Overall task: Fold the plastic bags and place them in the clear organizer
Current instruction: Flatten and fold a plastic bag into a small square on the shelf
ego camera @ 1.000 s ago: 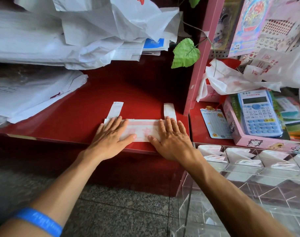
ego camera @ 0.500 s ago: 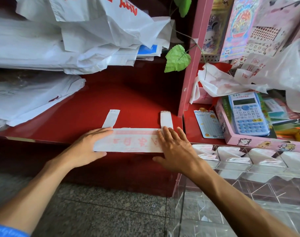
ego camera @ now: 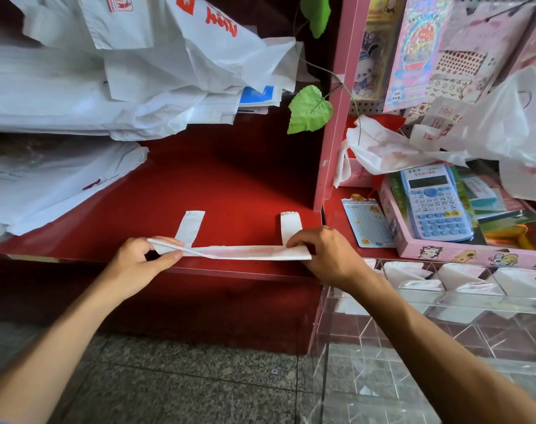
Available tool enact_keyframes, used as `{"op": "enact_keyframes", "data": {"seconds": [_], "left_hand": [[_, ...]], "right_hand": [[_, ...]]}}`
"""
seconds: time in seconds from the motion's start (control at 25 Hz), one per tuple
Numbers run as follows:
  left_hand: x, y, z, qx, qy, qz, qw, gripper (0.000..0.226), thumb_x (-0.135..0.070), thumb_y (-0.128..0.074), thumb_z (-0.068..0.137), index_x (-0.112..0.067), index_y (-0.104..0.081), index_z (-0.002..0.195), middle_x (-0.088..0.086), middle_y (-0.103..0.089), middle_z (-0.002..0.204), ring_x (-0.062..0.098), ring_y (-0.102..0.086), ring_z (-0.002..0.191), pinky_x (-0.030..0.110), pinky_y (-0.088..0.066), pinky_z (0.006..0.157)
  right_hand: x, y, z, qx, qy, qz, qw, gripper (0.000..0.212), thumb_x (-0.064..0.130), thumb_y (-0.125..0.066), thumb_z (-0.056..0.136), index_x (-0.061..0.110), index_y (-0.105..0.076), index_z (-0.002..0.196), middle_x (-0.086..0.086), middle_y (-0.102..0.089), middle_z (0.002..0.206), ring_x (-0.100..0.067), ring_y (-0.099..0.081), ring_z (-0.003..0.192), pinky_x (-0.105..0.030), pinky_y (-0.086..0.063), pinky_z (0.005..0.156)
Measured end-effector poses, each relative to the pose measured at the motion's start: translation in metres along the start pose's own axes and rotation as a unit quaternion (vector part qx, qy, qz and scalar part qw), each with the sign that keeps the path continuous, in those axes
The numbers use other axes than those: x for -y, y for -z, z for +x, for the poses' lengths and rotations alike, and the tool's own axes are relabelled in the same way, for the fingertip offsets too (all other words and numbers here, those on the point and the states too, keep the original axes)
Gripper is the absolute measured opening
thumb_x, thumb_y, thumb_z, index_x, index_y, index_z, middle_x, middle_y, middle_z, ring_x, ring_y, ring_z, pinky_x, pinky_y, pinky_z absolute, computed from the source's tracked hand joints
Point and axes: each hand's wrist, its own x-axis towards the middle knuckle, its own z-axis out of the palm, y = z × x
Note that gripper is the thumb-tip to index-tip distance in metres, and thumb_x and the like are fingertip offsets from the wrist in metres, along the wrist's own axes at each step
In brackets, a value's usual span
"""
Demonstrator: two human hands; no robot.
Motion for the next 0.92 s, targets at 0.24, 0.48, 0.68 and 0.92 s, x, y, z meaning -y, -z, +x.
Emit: {"op": "enact_keyframes", "data": {"seconds": [0.24,0.48,0.68,0.92], "left_hand": [[0.004,-0.001,0.005,-0.019,0.023,-0.045,0.999,0.044,-0.056,-0.063,0.082,-0.012,-0.064,0.078,0.010,-0.065,0.072,0.010,-0.054,0.072,0.032,-0.037,0.070],[-0.004,-0.004,0.002,-0.007,0.059,-0.056,0.997,0.042,-0.020,-0.079,0.082,-0.040,-0.058,0.113,-0.007,-0.074,0.082,0.011,-0.064,0.090,0.031,-0.042,0.086],[-0.006,0.001,0.000,0.045,0.048,-0.033,0.997,0.030,-0.017,-0.083,0.076,-0.044,-0.074,0.085,0.000,-0.068,0.083,0.005,-0.061,0.084,0.019,-0.039,0.078],[-0.002,0.004,0.003,0.057,0.046,-0.005,0.997,0.044,-0.007,-0.081,0.077,-0.047,-0.074,0.094,0.003,-0.055,0.088,0.013,-0.057,0.085,0.017,-0.038,0.080]], "right_hand": [[0.000,0.001,0.006,-0.068,-0.130,0.081,0.986,0.029,0.018,-0.066,0.086,0.014,-0.054,0.061,0.006,-0.044,0.052,-0.009,-0.040,0.049,-0.021,-0.033,0.048],[0.002,-0.001,0.008,-0.081,-0.226,0.110,0.964,0.032,0.022,-0.069,0.086,0.020,-0.050,0.113,0.000,-0.068,0.091,-0.022,-0.065,0.082,-0.038,-0.054,0.076],[0.001,0.000,0.009,-0.073,-0.211,0.145,0.964,0.011,0.028,-0.074,0.084,0.028,-0.066,0.077,0.008,-0.068,0.078,-0.016,-0.064,0.077,-0.030,-0.048,0.069],[0.000,0.005,0.008,0.019,-0.186,0.141,0.972,0.041,0.021,-0.073,0.068,0.033,-0.072,0.107,0.008,-0.065,0.090,-0.018,-0.064,0.087,-0.041,-0.052,0.087]]}}
